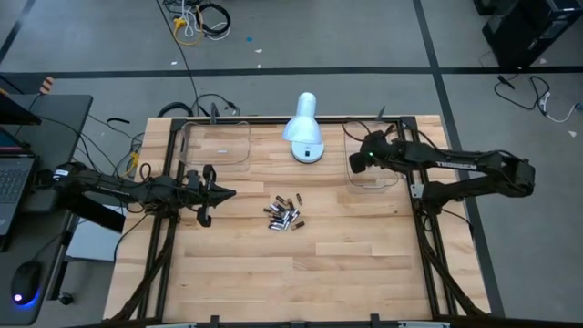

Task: Sort batteries
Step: Put the black battery in the transparent bin

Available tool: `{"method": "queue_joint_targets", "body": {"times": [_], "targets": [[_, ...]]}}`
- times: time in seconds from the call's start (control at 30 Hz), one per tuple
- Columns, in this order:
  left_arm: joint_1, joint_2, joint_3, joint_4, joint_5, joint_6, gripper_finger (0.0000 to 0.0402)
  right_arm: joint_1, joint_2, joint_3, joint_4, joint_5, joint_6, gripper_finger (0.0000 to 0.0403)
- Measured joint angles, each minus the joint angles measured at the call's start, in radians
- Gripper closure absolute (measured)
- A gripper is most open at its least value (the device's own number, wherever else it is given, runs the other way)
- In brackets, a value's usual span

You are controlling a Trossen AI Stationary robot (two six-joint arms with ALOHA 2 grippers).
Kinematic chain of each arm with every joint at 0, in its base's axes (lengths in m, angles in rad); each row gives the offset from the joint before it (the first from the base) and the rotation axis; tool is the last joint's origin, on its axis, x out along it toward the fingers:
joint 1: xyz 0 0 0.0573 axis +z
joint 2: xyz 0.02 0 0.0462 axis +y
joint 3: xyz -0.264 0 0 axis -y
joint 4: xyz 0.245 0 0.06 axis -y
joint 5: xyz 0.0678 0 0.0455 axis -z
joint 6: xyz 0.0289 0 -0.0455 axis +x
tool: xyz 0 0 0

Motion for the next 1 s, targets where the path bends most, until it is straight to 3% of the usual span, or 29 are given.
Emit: {"method": "queue_joint_targets", "body": {"times": [0.23, 0.43, 0.77, 1.0], "targets": [[0.0, 0.0, 0.0, 0.0, -0.022, -0.007, 0.04, 0.061, -0.133, 0.0, 0.045, 0.0, -0.024, 0.0325], [0.0, 0.0, 0.0, 0.0, -0.025, -0.004, 0.04, 0.18, -0.213, 0.0, 0.177, 0.0, -0.095, 0.0325], [0.0, 0.0, 0.0, -0.038, -0.026, 0.021, 0.04, 0.419, -0.206, 0.0, 0.56, 0.0, -0.273, 0.0325], [0.0, 0.0, 0.0, -0.076, -0.026, 0.022, 0.04, 0.524, -0.184, 0.0, 0.673, 0.014, -0.323, 0.0325]]}}
